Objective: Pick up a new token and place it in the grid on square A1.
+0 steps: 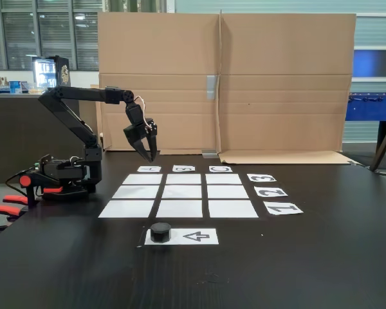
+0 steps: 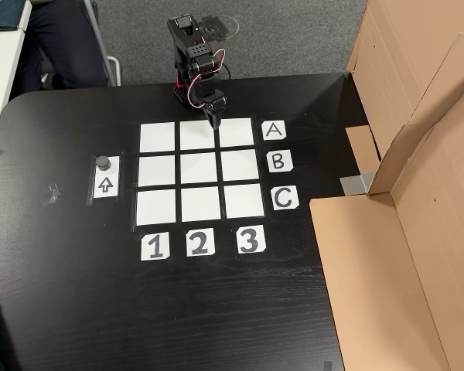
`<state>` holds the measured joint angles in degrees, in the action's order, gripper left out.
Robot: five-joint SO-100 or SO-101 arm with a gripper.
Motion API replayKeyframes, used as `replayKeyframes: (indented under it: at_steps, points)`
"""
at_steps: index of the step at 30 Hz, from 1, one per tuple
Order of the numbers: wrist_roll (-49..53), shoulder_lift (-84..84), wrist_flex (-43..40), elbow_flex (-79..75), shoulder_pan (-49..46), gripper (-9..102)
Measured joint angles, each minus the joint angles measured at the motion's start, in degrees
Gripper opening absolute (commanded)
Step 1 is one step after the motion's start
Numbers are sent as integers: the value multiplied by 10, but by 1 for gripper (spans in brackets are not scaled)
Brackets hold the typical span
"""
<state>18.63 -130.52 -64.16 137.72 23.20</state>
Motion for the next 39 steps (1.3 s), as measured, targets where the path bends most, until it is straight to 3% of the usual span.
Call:
replayKeyframes:
  at_steps: [5, 20, 39]
  points:
    - [-46, 85, 18, -54, -73, 0]
    - [-60, 105, 21, -76, -113, 0]
    - [-85, 129, 13, -197, -355, 2]
